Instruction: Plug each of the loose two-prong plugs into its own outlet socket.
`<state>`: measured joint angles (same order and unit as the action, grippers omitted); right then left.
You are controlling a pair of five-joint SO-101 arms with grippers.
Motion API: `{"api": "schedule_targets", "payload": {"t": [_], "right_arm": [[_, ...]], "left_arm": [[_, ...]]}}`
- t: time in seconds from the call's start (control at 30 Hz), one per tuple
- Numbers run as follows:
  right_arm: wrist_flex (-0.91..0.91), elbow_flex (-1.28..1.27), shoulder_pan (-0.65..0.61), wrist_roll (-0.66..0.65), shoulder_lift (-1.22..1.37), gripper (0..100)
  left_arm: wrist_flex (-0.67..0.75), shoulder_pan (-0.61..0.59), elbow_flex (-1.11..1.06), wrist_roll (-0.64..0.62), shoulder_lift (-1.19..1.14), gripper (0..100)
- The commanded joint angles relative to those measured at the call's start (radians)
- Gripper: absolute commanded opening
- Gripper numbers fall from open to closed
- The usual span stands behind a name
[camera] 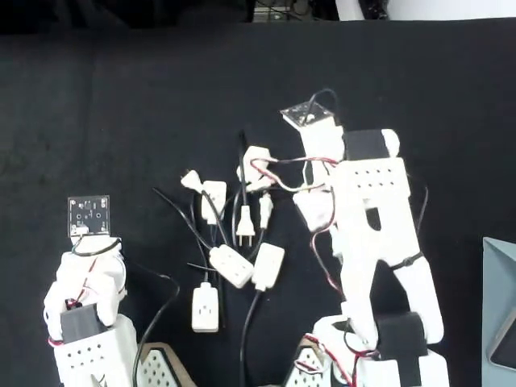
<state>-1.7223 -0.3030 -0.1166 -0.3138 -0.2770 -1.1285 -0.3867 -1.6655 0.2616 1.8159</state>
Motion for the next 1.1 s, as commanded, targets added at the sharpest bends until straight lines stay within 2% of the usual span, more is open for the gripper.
{"api": "schedule_targets", "payload": {"t": [0.0, 0.17, 0.33, 0.67, 0.93, 1.07], "right_arm": [[-0.023, -0.051, -0.015, 0.011, -0.035, 19.4], [0.107, -0.248, -0.003, 0.005, -0.035, 19.4], [0.276, -0.375, 0.058, -0.061, -0.027, 19.4], [0.347, -0.403, 0.172, -0.161, 0.005, 19.4], [0.427, -0.372, 0.175, -0.150, 0.206, 19.4], [0.423, -0.305, 0.181, -0.051, 0.288, 19.4]], "left_arm": [[0.014, -0.012, 0.008, 0.008, 0.003, 3], [0.014, -0.010, 0.008, 0.008, 0.003, 3], [0.011, -0.012, 0.008, 0.008, 0.003, 3], [0.011, -0.013, 0.008, 0.008, 0.003, 3], [0.009, -0.013, 0.008, 0.008, 0.003, 3], [0.009, -0.013, 0.008, 0.008, 0.003, 3]]}}
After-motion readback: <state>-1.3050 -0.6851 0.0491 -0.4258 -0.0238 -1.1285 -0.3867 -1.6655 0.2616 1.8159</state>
